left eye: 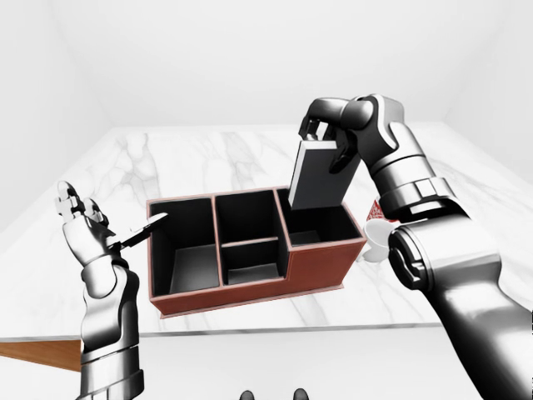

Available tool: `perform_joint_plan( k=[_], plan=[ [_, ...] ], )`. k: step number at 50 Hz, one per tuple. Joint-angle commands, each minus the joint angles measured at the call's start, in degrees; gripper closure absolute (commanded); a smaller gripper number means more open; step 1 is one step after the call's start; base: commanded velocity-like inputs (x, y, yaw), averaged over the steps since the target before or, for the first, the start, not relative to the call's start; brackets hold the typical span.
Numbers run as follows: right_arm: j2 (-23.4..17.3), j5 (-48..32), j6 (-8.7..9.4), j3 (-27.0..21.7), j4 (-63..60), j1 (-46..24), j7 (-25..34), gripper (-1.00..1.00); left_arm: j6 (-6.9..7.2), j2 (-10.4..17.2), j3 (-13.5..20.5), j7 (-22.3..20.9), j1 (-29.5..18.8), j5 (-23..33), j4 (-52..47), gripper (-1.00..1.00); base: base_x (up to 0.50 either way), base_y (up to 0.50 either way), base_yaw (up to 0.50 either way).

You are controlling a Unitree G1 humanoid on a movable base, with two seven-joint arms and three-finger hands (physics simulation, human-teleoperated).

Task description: Pick up the book and place it in the right compartment of the caddy.

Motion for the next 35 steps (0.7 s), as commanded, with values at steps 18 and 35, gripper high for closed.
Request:
perform_joint_plan(
  k=[18, 35],
  plan=[
    [2.51, -2.42, 0.0, 0.65, 1.42, 4.2, -0.01, 1.0, 0.0, -0.72, -1.65, -0.2, 0.67, 1.11, 0.94, -1.0, 0.0, 0.0, 0.0],
    [3.43, -1.9, 0.0, 0.91, 3.31, 6.64, -0.01, 1.0, 0.0, -0.76, -1.64, -0.1, 0.83, 1.08, 0.25, -1.0, 0.0, 0.0, 0.0]
  ],
)
